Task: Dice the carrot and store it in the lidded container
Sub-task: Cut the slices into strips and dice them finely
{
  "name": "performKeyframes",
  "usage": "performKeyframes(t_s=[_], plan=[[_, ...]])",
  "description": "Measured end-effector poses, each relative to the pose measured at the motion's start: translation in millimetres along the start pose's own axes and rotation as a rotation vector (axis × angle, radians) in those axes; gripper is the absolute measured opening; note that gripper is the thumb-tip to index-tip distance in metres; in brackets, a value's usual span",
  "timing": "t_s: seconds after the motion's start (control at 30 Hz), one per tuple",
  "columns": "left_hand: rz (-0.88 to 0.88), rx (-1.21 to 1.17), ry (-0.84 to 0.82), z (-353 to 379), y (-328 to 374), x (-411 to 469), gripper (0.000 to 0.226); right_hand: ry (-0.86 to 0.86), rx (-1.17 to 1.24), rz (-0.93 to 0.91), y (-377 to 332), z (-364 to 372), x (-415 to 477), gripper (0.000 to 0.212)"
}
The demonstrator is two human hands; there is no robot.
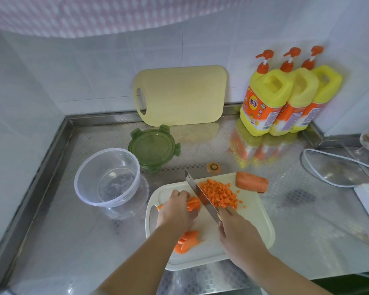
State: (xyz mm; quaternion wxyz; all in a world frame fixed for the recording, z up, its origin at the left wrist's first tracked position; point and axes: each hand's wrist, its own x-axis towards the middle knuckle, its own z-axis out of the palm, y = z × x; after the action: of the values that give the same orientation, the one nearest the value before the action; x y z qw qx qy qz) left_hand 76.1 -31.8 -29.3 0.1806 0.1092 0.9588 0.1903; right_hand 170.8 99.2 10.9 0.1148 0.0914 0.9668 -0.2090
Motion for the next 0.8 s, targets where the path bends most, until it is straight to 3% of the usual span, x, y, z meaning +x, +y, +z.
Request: performKeyframes(t_s=[0.37, 0.8], plan=[[-0.013, -0.055, 0.077, 2.1, -1.5, -5.9, 0.025, -0.069, -0.061, 0.015, -11.9, 5.9, -1.8, 0.042], [0.010, -0.178, 0.147, 14.6, -5.7, -4.1, 0.019, -0.163, -0.110, 0.053, -19.1, 11.0, 8.3, 0.036]])
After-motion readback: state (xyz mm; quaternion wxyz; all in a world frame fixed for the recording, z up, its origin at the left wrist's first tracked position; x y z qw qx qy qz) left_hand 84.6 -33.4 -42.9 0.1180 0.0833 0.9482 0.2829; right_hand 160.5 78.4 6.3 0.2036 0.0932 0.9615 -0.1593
